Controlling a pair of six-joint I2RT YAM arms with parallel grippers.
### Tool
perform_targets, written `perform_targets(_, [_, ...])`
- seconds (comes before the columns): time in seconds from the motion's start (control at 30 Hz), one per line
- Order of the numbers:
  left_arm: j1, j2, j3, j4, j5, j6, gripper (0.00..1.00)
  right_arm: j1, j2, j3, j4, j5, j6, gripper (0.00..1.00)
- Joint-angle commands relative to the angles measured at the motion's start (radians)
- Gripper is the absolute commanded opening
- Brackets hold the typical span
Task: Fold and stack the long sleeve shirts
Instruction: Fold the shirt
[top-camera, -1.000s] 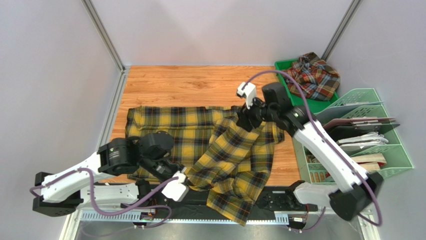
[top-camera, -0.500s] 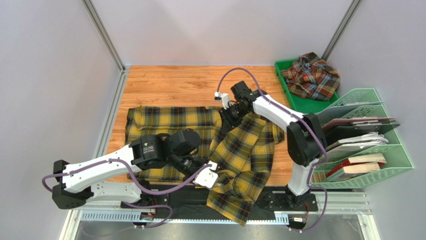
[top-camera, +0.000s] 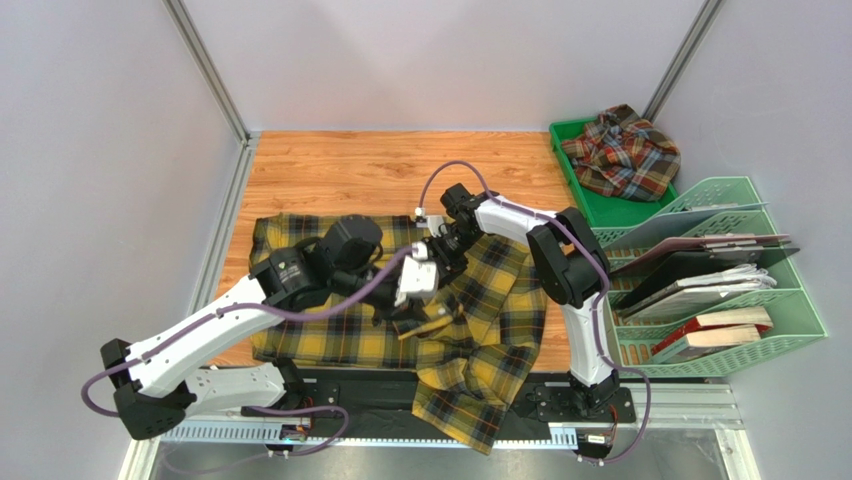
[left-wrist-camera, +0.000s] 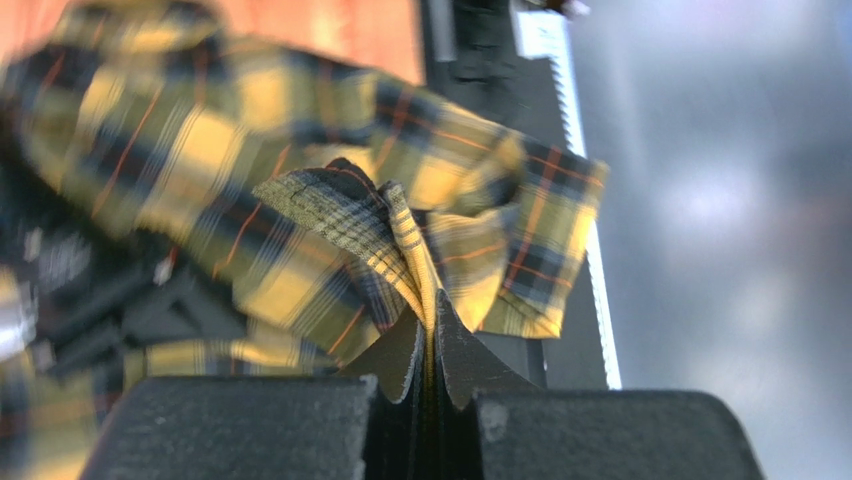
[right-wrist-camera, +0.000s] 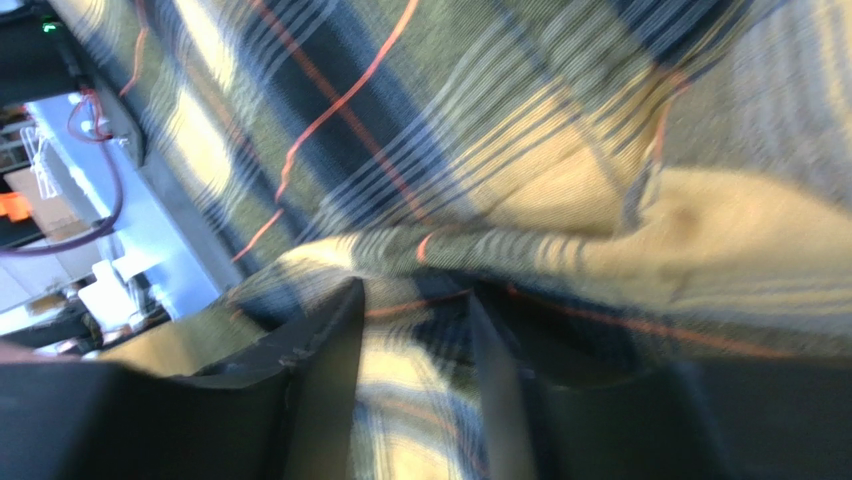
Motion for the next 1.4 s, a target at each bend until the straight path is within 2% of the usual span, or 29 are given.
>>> perform_targets(0.0, [0.226,0.043,-0.010,0.098,0.076,-0.247,0.00,-0.081,-0.123,0.062,-0.119,-0.064,-0.034,0.56])
perform_targets(0.07, [0.340,0.045,-0.036,0.125,0.100,-0.266,0.00,-0.126,-0.173,0.055,-0.171,-0.019,-0.069,0.59])
perform_targets(0.13, [0.406,0.049,-0.050,0.130,0.094,-0.278,0.00,-0.149,-0.192,0.030,-0.220,0.040,-0.140,0.59])
perform_targets(0.27, [0.616,0.066,-0.090,0.142,0.103,-0.309,0.00,-0.202,-0.201,-0.031,-0.243,0.143,-0.212,0.54])
perform_targets(0.37, [0.748,0.074,-0.129,0.153,0.109,-0.284,0.00,-0.238,-0.151,-0.034,-0.251,0.202,-0.220,0.53])
perform_targets(0.57, [0.967,0.112,-0.179,0.167,0.124,-0.174,0.00,-0.350,-0.006,0.058,-0.321,0.165,-0.195,0.53])
perform_targets(0.67, [1.030,0.138,-0.210,0.173,0.129,-0.137,0.00,-0.381,0.017,0.094,-0.332,0.171,-0.186,0.57])
perform_targets(0.9, [1.113,0.161,-0.305,0.242,0.095,-0.080,0.00,-0.402,0.043,0.160,-0.392,0.135,-0.169,0.56])
perform_targets(1.2, [1.126,0.111,-0.271,0.263,0.196,-0.037,0.00,-0.402,-0.002,0.275,-0.468,0.035,-0.183,0.54])
perform_targets(1.37, [1.143,0.130,-0.264,0.283,0.126,-0.003,0.00,-0.402,-0.025,0.321,-0.485,0.087,-0.218,0.54])
